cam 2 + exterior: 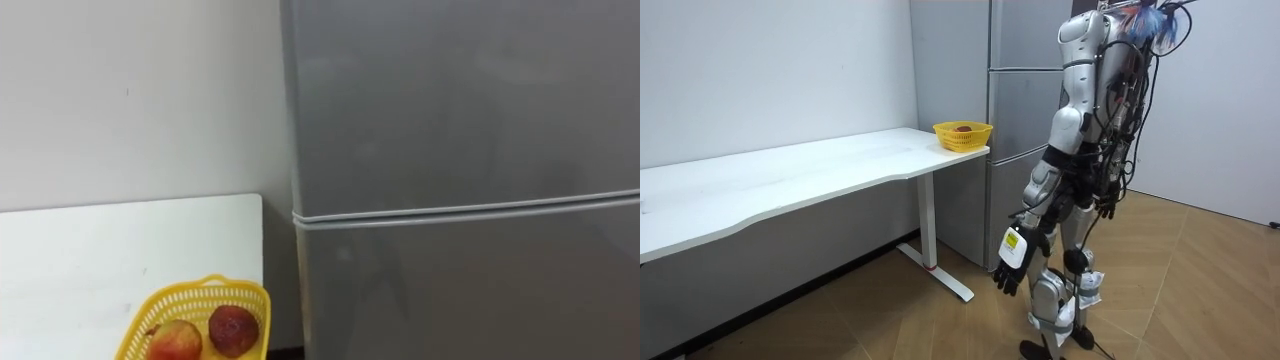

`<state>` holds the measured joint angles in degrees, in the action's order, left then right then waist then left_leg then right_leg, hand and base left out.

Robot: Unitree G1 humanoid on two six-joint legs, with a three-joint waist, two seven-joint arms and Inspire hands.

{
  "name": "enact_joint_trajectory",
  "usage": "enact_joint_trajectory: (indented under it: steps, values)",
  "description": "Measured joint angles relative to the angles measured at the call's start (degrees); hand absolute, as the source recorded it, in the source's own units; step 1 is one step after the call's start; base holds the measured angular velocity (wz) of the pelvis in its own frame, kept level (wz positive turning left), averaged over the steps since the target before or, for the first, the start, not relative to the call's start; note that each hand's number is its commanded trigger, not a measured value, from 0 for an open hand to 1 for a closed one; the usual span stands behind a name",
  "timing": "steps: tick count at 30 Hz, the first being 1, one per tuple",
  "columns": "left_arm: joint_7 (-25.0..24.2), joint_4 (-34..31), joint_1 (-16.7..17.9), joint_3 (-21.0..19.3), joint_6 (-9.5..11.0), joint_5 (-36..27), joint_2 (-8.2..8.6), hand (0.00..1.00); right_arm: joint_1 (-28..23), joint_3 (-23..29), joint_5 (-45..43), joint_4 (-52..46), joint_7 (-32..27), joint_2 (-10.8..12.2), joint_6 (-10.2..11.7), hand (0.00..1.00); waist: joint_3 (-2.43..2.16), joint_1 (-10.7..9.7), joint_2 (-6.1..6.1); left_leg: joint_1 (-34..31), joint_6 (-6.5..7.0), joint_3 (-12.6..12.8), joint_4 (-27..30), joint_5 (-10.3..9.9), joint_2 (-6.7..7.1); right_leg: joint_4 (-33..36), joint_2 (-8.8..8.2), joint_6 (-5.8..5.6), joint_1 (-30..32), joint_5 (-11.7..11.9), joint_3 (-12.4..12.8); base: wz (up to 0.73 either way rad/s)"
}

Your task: Retrieve from the upper fridge

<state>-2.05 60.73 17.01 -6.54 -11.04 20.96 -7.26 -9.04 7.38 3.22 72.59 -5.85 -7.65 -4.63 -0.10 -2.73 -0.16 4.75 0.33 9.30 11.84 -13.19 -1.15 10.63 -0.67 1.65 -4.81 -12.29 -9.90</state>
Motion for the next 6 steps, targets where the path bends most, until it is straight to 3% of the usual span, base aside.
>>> enact_joint_trajectory:
  steps: [6]
  values:
    - [-1.4,0.3,0.0,0.2,-0.6,0.0,0.01,0.0,0.0,-1.3,-9.0,1.6,2.1,0.0,-2.1,0.0,0.02,0.0,-0.08,0.1,0.01,0.0,0.0,0.0,0.05,0.0,-0.04,-0.04,-0.1,-0.1,0.0,0.0]
